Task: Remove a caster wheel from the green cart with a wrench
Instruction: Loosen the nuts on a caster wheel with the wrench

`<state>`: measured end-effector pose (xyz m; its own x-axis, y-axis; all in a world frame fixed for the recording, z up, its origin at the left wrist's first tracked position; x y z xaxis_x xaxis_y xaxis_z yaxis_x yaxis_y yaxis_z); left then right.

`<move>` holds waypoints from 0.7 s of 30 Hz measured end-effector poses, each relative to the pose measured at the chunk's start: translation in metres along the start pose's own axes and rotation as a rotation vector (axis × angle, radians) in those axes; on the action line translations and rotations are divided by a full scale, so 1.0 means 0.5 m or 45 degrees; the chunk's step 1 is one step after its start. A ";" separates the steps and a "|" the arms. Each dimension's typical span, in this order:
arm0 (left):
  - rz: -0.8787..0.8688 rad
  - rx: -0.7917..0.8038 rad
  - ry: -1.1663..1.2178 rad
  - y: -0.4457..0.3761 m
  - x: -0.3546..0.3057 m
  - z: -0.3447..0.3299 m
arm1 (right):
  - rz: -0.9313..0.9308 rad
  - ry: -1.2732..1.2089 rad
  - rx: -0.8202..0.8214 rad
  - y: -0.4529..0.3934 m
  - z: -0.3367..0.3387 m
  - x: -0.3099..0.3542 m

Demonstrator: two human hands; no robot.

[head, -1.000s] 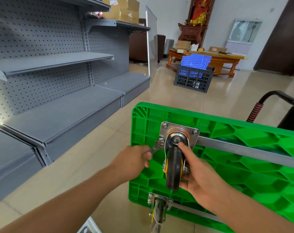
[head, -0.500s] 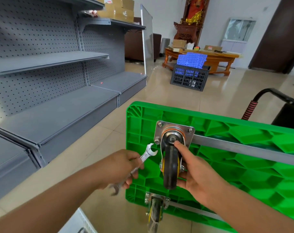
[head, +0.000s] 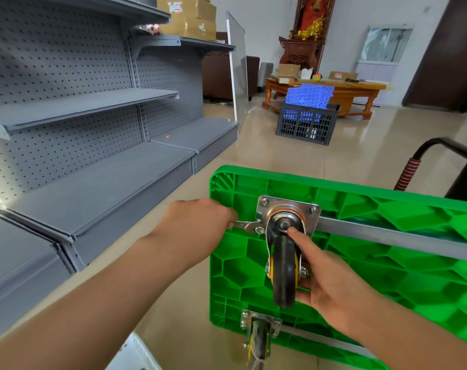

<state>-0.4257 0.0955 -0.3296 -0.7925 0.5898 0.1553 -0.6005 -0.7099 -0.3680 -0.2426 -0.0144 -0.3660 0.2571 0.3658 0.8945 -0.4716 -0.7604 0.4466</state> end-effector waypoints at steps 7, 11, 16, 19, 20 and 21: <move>-0.084 0.022 -0.150 -0.003 -0.051 -0.004 | -0.004 0.005 0.000 -0.004 0.000 0.000; -0.049 -0.017 -0.094 0.006 -0.042 -0.009 | -0.014 0.015 -0.003 -0.005 0.002 0.000; -0.037 -0.082 -0.139 0.000 -0.016 0.007 | -0.007 0.004 0.006 -0.007 0.001 -0.001; -0.027 -0.078 -0.156 -0.004 -0.012 0.007 | -0.008 -0.002 0.023 -0.005 0.001 -0.001; -0.027 -0.096 -0.166 -0.007 -0.010 0.006 | -0.007 0.000 0.027 -0.005 0.001 -0.001; -0.037 -0.112 -0.176 -0.010 -0.010 0.006 | -0.009 0.000 0.023 -0.006 0.002 -0.002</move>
<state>-0.4193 0.0948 -0.3259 -0.7855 0.5469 0.2897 -0.6168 -0.6531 -0.4394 -0.2406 -0.0132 -0.3683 0.2605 0.3712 0.8913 -0.4545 -0.7673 0.4524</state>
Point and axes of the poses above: each hand's wrist, its own y-axis away from the middle knuckle, its own z-axis out of the back of the hand, x = y × z, the point moved 1 cm from there along -y, towards the middle knuckle, and after that the axes turned 13 degrees about -x, right-handed, at the moved point
